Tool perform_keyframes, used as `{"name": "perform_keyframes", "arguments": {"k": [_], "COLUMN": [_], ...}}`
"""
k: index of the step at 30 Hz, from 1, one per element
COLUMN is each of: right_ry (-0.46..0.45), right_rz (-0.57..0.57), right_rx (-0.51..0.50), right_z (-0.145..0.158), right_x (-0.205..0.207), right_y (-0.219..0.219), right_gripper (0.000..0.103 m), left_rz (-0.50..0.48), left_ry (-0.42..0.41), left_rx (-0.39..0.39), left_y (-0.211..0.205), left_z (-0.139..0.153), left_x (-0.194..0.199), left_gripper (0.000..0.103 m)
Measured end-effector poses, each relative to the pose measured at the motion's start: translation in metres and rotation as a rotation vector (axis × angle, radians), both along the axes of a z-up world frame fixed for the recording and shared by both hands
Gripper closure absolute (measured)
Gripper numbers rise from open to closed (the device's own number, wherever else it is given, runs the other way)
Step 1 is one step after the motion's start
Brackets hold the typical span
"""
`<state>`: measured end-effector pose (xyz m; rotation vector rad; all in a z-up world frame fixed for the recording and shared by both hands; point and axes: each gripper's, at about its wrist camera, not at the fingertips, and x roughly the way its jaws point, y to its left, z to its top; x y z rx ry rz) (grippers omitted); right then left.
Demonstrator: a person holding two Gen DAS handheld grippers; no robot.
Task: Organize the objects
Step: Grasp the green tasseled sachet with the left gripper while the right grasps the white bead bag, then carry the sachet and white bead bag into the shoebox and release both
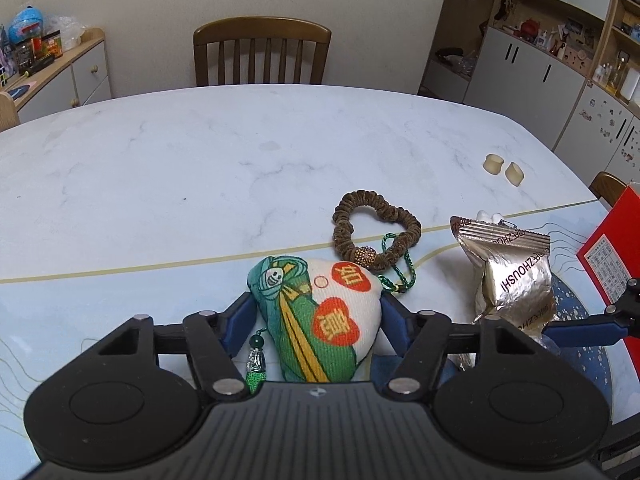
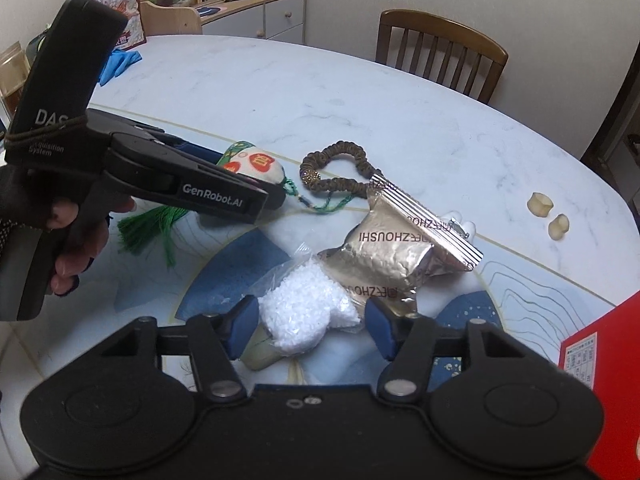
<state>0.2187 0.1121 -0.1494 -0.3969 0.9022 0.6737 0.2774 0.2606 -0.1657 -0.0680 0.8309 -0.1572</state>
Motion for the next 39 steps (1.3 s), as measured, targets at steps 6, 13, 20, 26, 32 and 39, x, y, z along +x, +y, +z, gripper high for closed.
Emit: {"name": "perform_keyframes", "arguments": {"k": [6, 13, 20, 26, 32, 39], "right_ry": [-0.017, -0.016, 0.005, 0.012, -0.004, -0.041], "right_rz": [0.009, -0.005, -0.033, -0.068, -0.095, -0.131], "right_rx": [-0.023, 0.002, 0.068, 0.126, 0.167, 0.214], "right_z": [0.001, 0.011, 0.031, 0.053, 0.071, 0.098], "right_x": [-0.006, -0.008, -0.019, -0.032, -0.041, -0.052], "right_y": [0.002, -0.003, -0.016, -0.035, -0.055, -0.090], "right_gripper": [0.068, 0.076, 0.079, 0.086, 0.087, 0.087], "left_rz": [-0.004, 0.005, 0.007, -0.012, -0.043, -0.102], "left_ry": [-0.002, -0.010, -0.018, -0.023, -0.023, -0.046], "left_rx": [0.016, 0.004, -0.028, -0.043, -0.052, -0.057], "left_y": [-0.001, 0.002, 0.003, -0.005, -0.019, -0.050], "left_z": [0.003, 0.015, 0.035, 0.058, 0.079, 0.106], "left_x": [-0.003, -0.016, -0.040, -0.065, -0.086, -0.107], "left_gripper": [0.044, 0.045, 0.045, 0.045, 0.045, 0.045]}}
